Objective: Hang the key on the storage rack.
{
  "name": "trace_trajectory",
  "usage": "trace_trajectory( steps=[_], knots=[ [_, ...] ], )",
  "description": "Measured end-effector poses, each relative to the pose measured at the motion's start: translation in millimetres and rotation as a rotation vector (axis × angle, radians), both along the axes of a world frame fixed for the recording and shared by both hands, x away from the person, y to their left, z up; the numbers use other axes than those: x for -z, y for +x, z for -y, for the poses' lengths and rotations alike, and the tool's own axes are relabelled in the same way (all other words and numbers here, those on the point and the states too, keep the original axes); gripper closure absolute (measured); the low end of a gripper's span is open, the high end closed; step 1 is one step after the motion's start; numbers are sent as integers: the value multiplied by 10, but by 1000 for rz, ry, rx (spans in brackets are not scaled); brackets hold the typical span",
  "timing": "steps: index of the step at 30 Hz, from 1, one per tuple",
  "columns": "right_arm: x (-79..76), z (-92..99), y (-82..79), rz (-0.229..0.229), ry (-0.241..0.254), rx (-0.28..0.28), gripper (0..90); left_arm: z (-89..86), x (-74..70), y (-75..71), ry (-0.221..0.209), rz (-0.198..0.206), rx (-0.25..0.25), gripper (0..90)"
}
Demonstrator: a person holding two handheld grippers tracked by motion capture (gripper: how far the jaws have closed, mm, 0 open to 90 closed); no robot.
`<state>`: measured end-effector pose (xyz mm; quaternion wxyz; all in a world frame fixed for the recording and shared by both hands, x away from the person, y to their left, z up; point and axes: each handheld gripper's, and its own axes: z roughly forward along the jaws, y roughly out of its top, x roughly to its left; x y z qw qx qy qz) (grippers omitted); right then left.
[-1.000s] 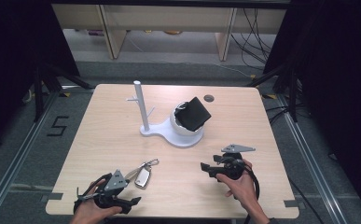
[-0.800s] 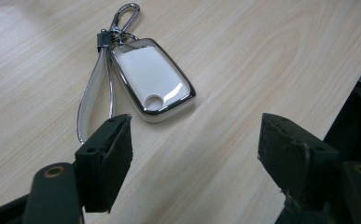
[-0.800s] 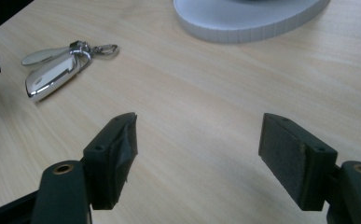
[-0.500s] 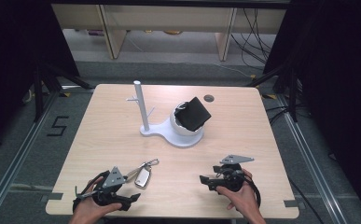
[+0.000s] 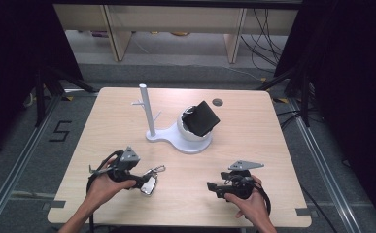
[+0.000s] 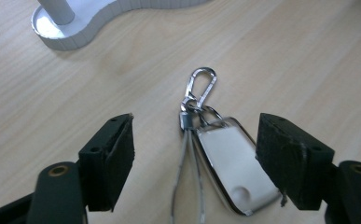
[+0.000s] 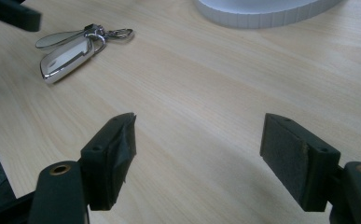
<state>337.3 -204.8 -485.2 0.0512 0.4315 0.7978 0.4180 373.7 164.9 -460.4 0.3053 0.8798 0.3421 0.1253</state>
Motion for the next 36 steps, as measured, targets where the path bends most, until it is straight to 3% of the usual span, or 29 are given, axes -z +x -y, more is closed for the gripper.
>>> trace_trajectory(
  steps=[4,5,6,7,8,12,14,16,17,20,21,22,23,24,26,28,31,32,36],
  knots=[
    [4,-3,9,4,-10,-13,281,152,-10,186,60,-37,24,317],
    [6,-4,11,3,-8,-15,281,187,-17,234,75,-61,49,333],
    [8,-20,-3,-21,15,-8,281,267,7,311,103,-76,64,352],
    [8,-20,-3,-21,15,-8,281,267,7,311,103,-76,64,366],
    [7,3,11,6,-16,-13,281,350,38,365,129,-106,65,373],
    [19,-10,14,-7,-3,-21,282,456,74,434,156,-107,83,410],
    [17,-18,1,-21,-3,-15,281,524,94,462,197,-120,105,443],
    [20,-13,10,-2,-14,-26,282,568,103,469,230,-129,113,460],
    [14,-29,-9,-40,2,-12,281,586,109,470,234,-136,119,468],
    [21,-12,10,-3,-12,-29,281,613,120,486,249,-133,129,490],
    [18,-13,10,-4,-8,-29,281,622,125,484,249,-145,117,499],
    [12,-31,-9,-42,8,-14,282,623,129,495,252,-147,117,504],
    [12,-31,-9,-42,8,-14,282,623,129,495,252,-147,117,517],
    [23,-16,8,-8,-14,-35,282,620,147,525,259,-152,121,528],
    [22,-18,8,-8,-7,-32,282,619,171,542,262,-173,110,548],
    [17,-32,-3,-33,8,-25,282,616,190,552,264,-172,114,555],
    [23,-30,-2,-31,2,-31,282,619,206,565,275,-198,119,595],
    [14,-46,-17,-60,26,-16,284,619,218,577,287,-206,118,607],
    [34,-45,-4,-39,28,-34,284,603,215,612,279,-238,114,633]
  ],
)
